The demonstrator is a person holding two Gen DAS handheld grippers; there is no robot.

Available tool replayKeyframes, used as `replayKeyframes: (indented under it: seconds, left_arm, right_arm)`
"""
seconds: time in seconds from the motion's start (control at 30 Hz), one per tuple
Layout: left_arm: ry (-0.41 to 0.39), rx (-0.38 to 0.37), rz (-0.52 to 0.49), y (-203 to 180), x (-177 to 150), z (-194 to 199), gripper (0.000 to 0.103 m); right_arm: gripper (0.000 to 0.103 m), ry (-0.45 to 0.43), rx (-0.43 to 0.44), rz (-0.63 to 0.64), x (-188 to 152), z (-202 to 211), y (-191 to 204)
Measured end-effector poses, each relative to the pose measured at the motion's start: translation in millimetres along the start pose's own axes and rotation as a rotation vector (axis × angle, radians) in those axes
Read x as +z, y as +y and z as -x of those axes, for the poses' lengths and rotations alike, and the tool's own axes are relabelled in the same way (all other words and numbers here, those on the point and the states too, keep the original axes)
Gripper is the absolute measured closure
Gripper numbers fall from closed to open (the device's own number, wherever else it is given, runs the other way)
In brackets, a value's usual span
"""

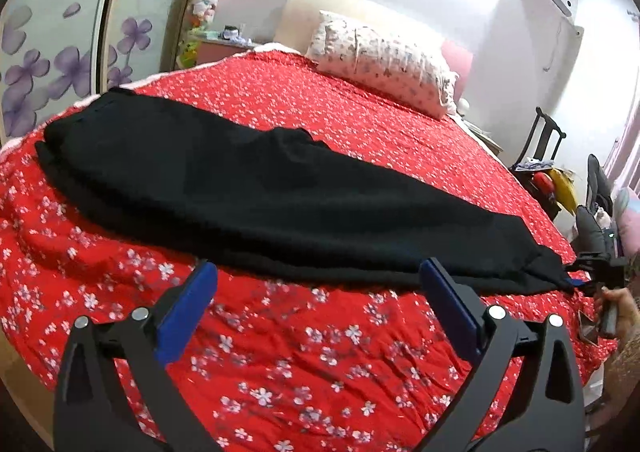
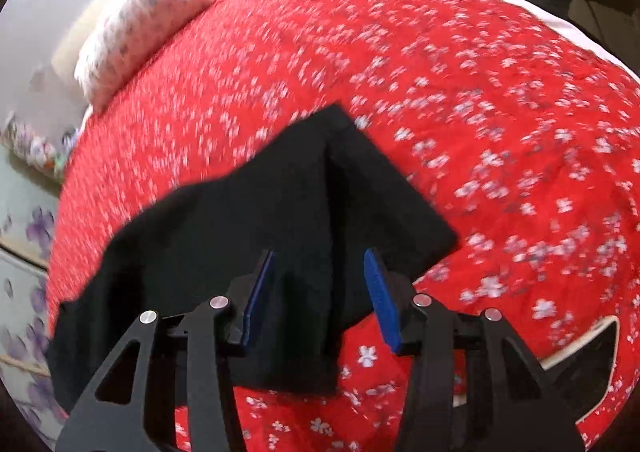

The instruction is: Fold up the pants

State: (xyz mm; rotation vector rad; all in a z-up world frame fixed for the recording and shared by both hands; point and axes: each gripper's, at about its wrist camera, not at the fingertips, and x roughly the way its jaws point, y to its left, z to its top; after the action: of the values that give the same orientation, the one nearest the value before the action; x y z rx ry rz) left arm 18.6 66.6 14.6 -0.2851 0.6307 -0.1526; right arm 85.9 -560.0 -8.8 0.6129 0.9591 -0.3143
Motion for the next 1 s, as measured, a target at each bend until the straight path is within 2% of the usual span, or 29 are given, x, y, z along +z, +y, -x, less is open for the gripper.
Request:
replayKeyframes:
  seconds: [0.1,0.13,0.17,0.23,0.33,0.43,0.57,0.6,0.7,0.77,0.8,0.9,0.97,1.0]
  left_arm:
    - [0.013,-0.001,0.018,5,0,-4,0.002]
    - [0.016,-0.001,0.023,6,1,-5,0.002]
    - [0.02,-0.002,0.029,8,1,-6,0.002]
    - [0.033,-0.005,0.043,11,1,-8,0.002]
    - [0.051,-0.008,0.046,12,1,-12,0.002]
    - [0.052,0.002,0.031,13,1,-14,0.002]
    - [0.049,0.008,0.032,14,2,-15,0.002]
    - [0.049,0.009,0.031,13,2,-15,0.002]
    - [0.056,0.011,0.034,11,3,-18,0.002]
    - [0.068,0.005,0.033,11,2,-19,0.002]
    - [0.071,0.007,0.027,10,3,-18,0.002]
    - [0.059,0.027,-0.007,12,5,-15,0.002]
    - [0.056,0.031,0.001,15,7,-14,0.002]
    - [0.055,0.028,0.012,17,8,-14,0.002]
  right_arm:
    - [0.054,-0.013,-0.044,0.178,-15,-3,26]
    - [0.059,-0.02,-0.077,0.23,-19,-3,33]
    - [0.064,-0.026,-0.12,0.312,-26,-4,42]
    - [0.086,-0.025,-0.134,0.387,-34,-5,51]
    - [0.087,-0.039,-0.134,0.419,-28,2,57]
    - [0.087,-0.109,-0.184,0.476,-17,18,69]
    - [0.088,-0.258,-0.357,0.54,12,44,83]
    - [0.088,-0.273,-0.357,0.519,22,48,78]
    - [0.088,-0.213,-0.354,0.449,40,29,60]
    - [0.088,-0.106,-0.401,0.441,37,-6,46]
    - [0.088,-0.086,-0.407,0.431,34,-13,42]
    - [0.082,-0.1,-0.371,0.372,34,-15,30]
    - [0.064,-0.066,-0.368,0.326,39,-16,22]
    - [0.051,-0.071,-0.366,0.298,40,-12,18]
